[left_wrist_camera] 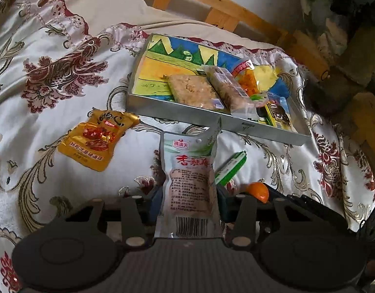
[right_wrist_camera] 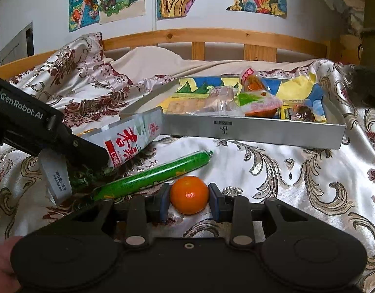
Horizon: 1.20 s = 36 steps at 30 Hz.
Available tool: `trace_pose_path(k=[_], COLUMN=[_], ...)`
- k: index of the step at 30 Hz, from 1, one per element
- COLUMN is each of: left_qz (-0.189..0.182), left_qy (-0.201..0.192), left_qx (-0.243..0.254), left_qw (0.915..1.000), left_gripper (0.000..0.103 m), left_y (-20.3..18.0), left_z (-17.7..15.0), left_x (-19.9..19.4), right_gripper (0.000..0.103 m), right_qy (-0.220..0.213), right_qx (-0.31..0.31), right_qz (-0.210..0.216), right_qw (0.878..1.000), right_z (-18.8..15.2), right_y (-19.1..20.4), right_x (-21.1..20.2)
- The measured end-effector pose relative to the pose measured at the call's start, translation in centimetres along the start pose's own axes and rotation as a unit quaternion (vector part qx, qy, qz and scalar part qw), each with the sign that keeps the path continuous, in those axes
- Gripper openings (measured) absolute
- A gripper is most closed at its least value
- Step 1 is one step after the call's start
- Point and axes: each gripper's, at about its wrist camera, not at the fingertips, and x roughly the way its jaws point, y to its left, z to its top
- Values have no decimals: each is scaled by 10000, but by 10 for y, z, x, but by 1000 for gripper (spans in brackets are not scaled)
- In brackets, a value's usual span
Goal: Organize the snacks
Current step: 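Lift the snack bag with left tool while right tool grasps the orange, then carry the snack bag and orange over the tray with both tools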
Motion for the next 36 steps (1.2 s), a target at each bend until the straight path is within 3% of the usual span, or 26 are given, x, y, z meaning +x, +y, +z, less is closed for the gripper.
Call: trace_pose_path(k=[7, 16, 31, 36], left_qz=[85, -195, -309, -184], left_qy=[-8, -145, -608, -894], left_qx=[5, -307, -359, -224], left_qw=[10000, 9992, 9970, 9956], left_gripper=[47, 47, 47, 47], left_y=[-3, 4, 1, -4], left_z=[-5, -5, -2, 2], left_x=[0, -1, -11, -20], right_gripper=[35, 35, 35, 35], right_qy=[35, 86, -96, -267], right_qx=[0, 27, 120, 185], right_qz=[5, -1, -45, -61], right_qw=[10000, 10000, 9999, 9995], right_z=[-1, -2, -1, 6], right_y=[0, -1, -2, -3], right_x=[0, 2, -3, -9])
